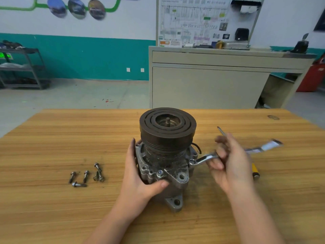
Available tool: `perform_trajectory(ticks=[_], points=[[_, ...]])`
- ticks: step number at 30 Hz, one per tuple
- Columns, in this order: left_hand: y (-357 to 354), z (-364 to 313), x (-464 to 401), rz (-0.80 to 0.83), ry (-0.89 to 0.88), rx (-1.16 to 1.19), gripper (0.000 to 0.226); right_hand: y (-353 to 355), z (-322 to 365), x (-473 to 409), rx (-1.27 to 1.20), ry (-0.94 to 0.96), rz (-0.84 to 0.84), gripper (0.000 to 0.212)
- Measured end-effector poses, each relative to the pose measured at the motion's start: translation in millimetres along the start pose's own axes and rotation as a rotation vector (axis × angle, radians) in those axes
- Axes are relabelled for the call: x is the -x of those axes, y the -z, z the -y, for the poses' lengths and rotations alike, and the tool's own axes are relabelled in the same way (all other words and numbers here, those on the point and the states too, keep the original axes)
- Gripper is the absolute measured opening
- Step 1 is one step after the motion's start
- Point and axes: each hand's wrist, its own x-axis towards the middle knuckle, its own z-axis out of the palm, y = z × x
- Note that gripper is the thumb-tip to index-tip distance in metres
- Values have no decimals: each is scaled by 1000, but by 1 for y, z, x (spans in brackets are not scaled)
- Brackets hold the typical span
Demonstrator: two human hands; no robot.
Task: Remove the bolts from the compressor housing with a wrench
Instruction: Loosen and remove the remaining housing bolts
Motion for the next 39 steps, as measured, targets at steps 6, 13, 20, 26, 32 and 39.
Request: perform_trajectory(ticks=[6, 13, 20, 26, 32, 39], points=[[8, -7, -4, 6, 17, 23, 113, 4, 25, -18, -15, -47, 388, 19], [3, -7, -5, -12, -11, 25, 114, 24, -5, 44, 179, 541, 145, 36], [-1, -8, 6, -70, -33, 8, 106, 13, -31, 63, 377, 883, -76, 26], [-3, -6, 4, -55, -37, 25, 108, 9, -34, 63, 372, 866, -14, 31], [3, 1, 3, -10, -30, 17, 128, 2, 6, -11, -67, -25, 123, 51], [1, -5, 6, 85, 1, 68, 113, -15, 13, -32, -283, -311, 286, 29]])
